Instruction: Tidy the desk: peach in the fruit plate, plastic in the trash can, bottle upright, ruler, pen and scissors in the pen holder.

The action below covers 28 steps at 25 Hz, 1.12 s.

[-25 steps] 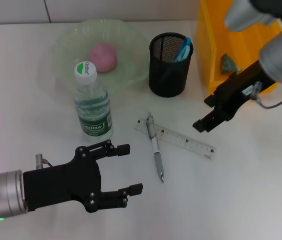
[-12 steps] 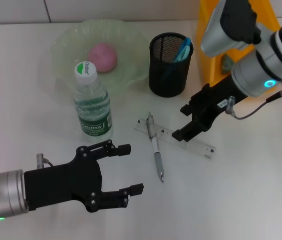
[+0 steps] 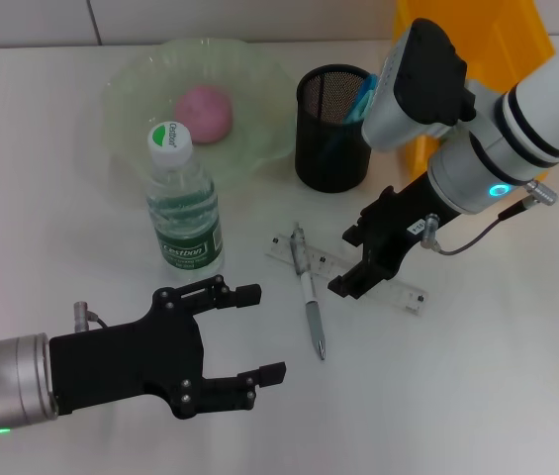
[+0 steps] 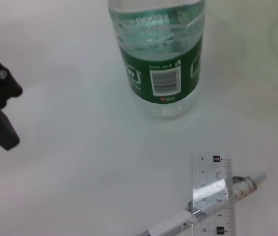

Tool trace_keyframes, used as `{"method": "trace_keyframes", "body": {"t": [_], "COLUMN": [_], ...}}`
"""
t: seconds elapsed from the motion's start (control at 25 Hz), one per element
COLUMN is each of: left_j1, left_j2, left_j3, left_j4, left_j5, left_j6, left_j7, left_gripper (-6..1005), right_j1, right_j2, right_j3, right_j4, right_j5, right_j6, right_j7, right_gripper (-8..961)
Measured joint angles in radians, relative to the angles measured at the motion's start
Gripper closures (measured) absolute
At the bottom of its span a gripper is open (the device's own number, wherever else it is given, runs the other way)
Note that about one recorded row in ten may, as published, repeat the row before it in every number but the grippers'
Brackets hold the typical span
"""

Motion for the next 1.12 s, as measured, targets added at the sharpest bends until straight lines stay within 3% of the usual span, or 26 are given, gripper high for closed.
{"method": "trace_keyframes", "body": {"t": [0.72, 0.96, 1.12], "left_j1": [-0.005, -0.005, -0.005], "left_j2": [0.000, 0.000, 0.000], "left_j3": [0.001, 0.001, 0.001], "left_j4": [-0.004, -0.006, -0.006], "left_j5": [0.000, 0.000, 0.000], "left_j6": [-0.003, -0.003, -0.003], "left_j7": [0.005, 0.005, 0.005], "left_gripper": [186, 186, 187], "right_j1": [0.026, 0.027, 0.030], "right_j2": [0.000, 0.001, 0.001], "right_j3": [-0.010, -0.010, -0.021], "right_j4": [0.068, 0.087, 0.095], "right_j5": [0.040, 0.040, 0.040], "right_j6": [0.042, 0.059, 0.076], "right_j7": [-0.019, -0.020, -0.018], "right_gripper": [258, 354, 355]}}
